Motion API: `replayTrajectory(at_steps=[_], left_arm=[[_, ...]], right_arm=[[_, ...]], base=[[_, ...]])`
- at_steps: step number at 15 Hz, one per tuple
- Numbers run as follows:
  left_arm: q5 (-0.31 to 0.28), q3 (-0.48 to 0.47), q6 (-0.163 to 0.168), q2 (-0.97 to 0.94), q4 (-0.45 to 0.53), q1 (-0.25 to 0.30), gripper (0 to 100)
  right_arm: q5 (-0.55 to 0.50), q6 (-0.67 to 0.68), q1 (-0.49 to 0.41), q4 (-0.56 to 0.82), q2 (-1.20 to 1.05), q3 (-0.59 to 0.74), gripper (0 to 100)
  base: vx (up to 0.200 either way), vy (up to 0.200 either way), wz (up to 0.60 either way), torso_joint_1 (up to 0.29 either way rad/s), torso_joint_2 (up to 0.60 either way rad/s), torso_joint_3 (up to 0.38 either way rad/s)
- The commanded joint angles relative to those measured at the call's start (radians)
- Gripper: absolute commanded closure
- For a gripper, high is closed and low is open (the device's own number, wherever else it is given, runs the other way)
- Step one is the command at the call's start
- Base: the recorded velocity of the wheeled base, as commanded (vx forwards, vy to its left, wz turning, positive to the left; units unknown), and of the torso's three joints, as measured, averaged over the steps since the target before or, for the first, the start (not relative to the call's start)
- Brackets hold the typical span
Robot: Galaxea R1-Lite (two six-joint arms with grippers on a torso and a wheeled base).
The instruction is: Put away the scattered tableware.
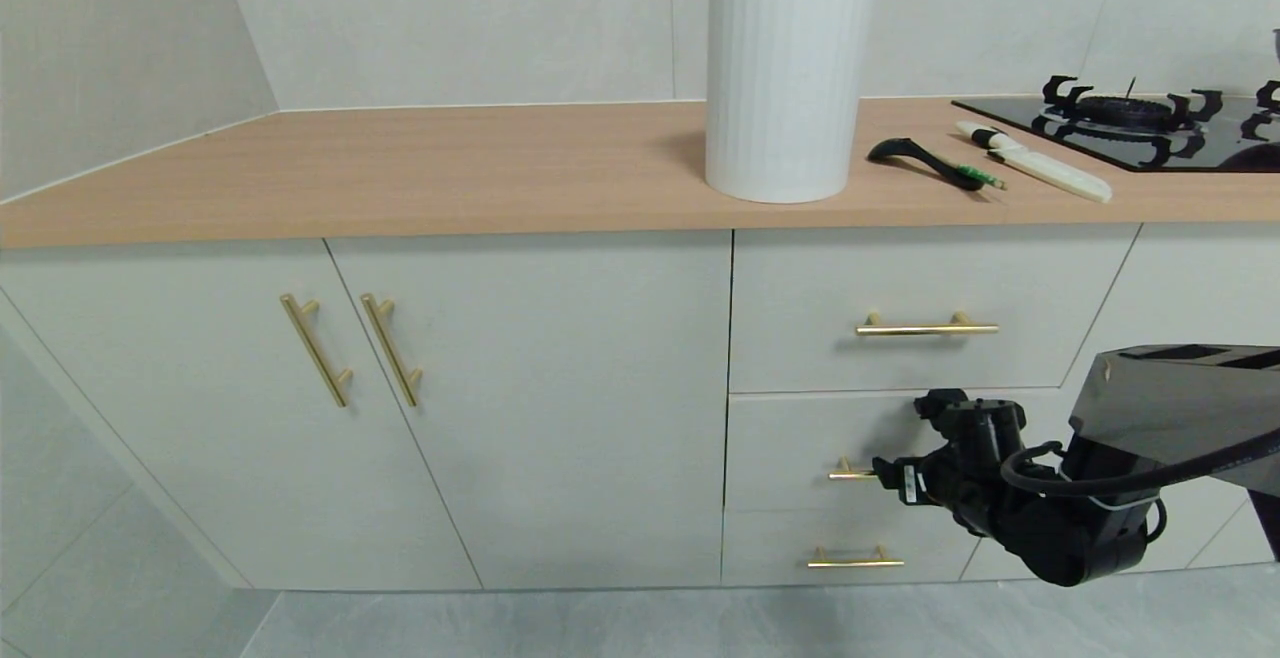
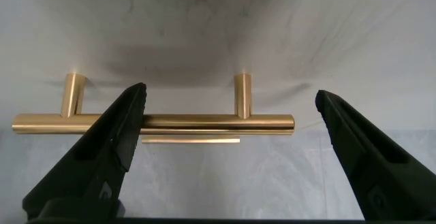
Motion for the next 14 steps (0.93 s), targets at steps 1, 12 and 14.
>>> replayTrajectory(at_steps=[1, 12, 14], left_arm=[[0.000, 0.000, 0.000, 0.001, 0.000, 0.000, 0], [0.000, 0.000, 0.000, 0.001, 0.000, 0.000, 0], [0.000, 0.000, 0.000, 0.001, 0.000, 0.000, 0]], right_arm=[[0.000, -0.002, 0.000, 0.006, -0.006, 0.002, 0], [0.159, -0.003, 0.070, 0.672, -0.532, 0.053, 0], [0.175, -0.002, 0.092, 0.729, -0.630, 0.052, 0]], base=[[0.000, 0.000, 0.00, 0.000, 0.00, 0.000], [0.000, 0.000, 0.00, 0.000, 0.00, 0.000], [0.000, 0.000, 0.00, 0.000, 0.00, 0.000]])
